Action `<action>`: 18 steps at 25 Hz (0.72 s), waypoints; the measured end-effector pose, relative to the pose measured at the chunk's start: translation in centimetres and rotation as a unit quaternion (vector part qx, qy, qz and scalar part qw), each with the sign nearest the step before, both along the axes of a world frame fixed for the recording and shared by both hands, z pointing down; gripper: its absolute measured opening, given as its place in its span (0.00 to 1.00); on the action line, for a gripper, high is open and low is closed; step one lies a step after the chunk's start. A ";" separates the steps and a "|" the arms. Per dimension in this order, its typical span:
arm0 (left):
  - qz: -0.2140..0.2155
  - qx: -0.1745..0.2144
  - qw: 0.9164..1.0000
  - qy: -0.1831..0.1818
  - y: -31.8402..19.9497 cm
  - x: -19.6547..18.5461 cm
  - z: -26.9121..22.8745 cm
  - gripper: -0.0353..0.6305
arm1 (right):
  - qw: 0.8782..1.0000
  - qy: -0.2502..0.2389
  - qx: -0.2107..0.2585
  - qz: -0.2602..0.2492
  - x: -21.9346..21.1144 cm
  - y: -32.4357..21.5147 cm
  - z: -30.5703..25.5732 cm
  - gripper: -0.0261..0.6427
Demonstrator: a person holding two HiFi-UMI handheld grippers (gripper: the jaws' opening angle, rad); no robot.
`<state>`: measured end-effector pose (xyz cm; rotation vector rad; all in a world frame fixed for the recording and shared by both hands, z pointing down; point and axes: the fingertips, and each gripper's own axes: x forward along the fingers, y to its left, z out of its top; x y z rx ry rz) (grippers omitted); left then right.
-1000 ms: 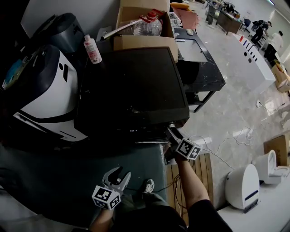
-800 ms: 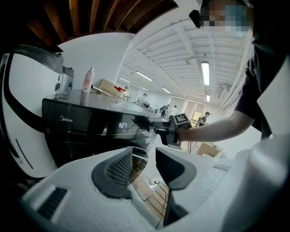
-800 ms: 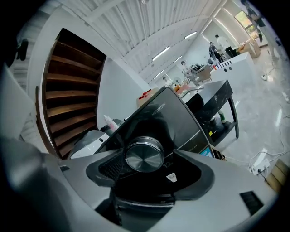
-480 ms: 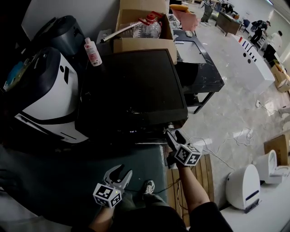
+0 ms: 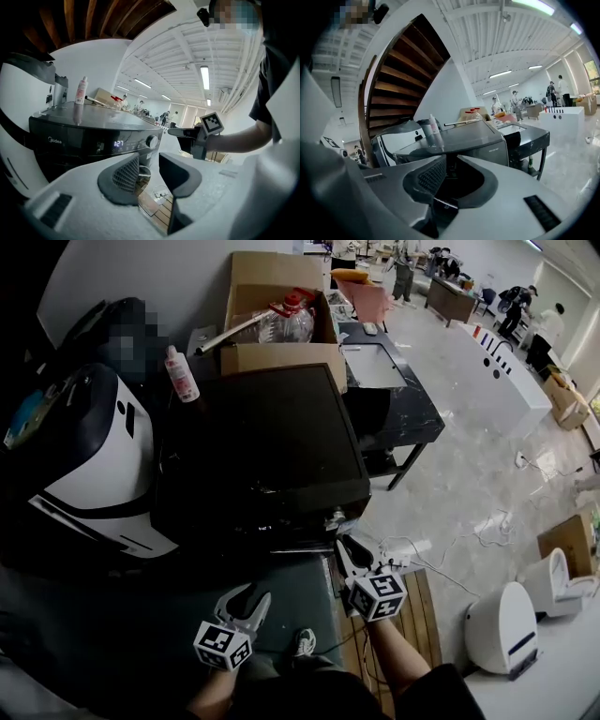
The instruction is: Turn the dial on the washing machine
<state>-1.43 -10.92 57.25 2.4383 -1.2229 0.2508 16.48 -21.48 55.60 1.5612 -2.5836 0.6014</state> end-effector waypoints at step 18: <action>0.030 0.064 0.997 0.005 -1.1 -0.1 -5.5 0.06 | 0.996 0.006 0.047 -0.072 -7.2 7.5 -6.8 0.04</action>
